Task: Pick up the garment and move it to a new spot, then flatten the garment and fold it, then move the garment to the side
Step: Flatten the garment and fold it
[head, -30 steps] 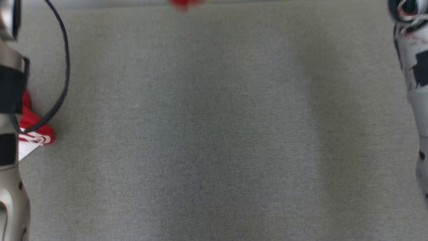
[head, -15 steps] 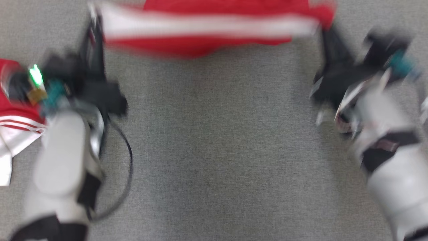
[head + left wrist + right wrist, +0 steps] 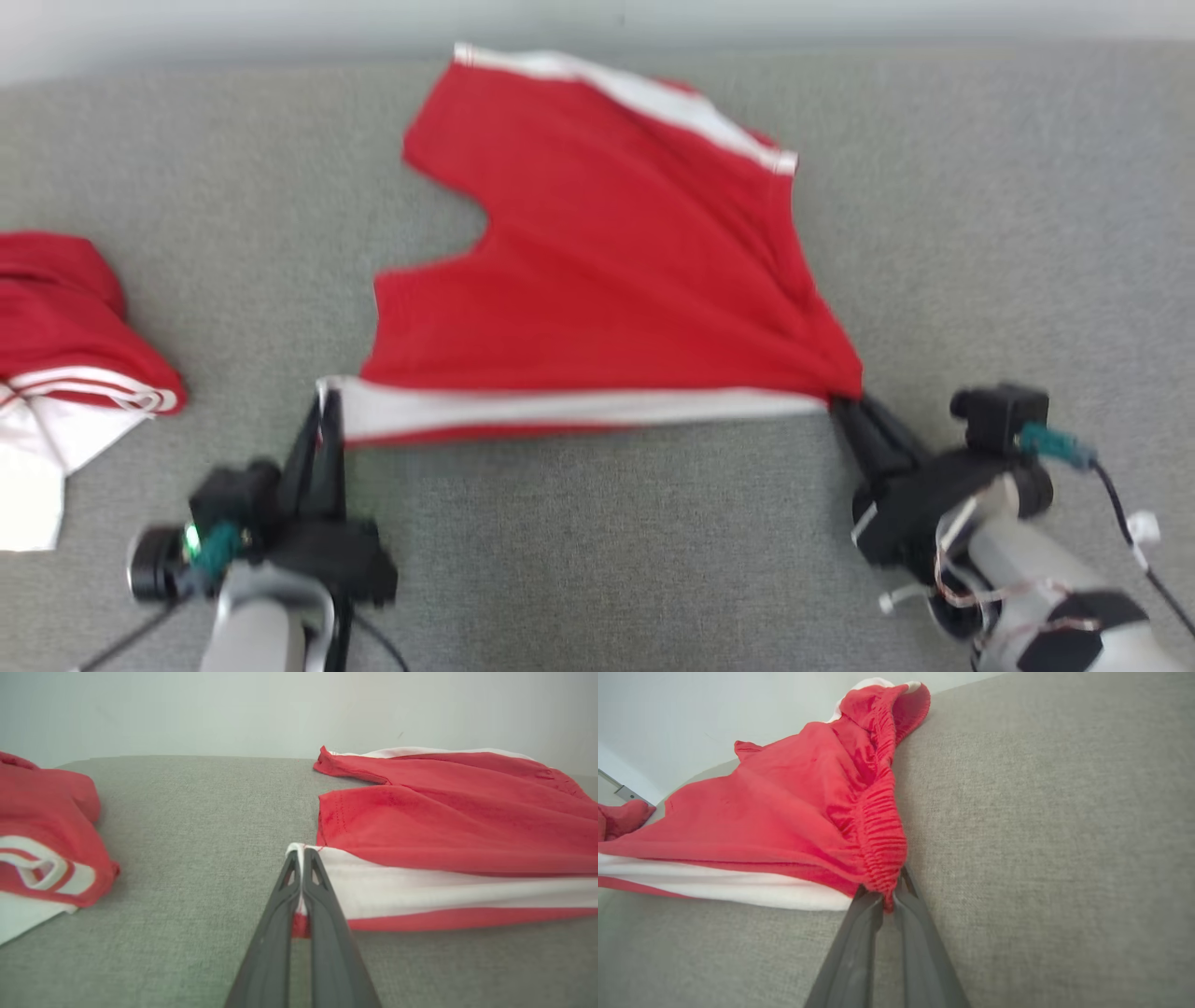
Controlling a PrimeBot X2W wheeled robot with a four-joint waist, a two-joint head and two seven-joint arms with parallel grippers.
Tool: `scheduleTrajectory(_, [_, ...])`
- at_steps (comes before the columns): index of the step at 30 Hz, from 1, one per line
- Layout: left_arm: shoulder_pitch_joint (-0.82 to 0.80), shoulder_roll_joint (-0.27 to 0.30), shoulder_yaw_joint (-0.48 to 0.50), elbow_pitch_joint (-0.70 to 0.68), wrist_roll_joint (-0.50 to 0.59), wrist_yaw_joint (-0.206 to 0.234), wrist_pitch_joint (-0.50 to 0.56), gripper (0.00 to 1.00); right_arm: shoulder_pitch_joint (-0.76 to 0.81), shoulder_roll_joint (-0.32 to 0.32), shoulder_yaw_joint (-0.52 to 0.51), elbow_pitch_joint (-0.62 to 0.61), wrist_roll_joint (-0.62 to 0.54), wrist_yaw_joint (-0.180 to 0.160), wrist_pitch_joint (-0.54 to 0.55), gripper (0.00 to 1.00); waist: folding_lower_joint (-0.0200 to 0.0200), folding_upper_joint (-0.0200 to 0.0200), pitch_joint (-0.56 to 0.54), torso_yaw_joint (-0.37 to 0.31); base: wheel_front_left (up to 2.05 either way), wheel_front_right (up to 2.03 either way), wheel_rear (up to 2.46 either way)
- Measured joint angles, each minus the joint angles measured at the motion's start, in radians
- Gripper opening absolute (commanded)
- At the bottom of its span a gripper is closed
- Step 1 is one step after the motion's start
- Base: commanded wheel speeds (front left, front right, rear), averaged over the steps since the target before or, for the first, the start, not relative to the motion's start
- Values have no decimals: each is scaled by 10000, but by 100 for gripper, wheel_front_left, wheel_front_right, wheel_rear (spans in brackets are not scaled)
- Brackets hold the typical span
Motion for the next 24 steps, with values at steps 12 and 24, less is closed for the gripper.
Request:
scheduleTrajectory(12, [2623, -146, 226, -339, 180, -190, 0, 0, 2237, 63, 420, -316, 430, 4, 6, 0, -2, -1, -1895, 29, 0, 0, 0])
scheduleTrajectory(24, [4706, -140, 382, -750, 59, -245, 0, 0, 3654, -31, 1707, -633, 1016, -2, 6, 0, -1, -1, -3370, 68, 0, 0, 0])
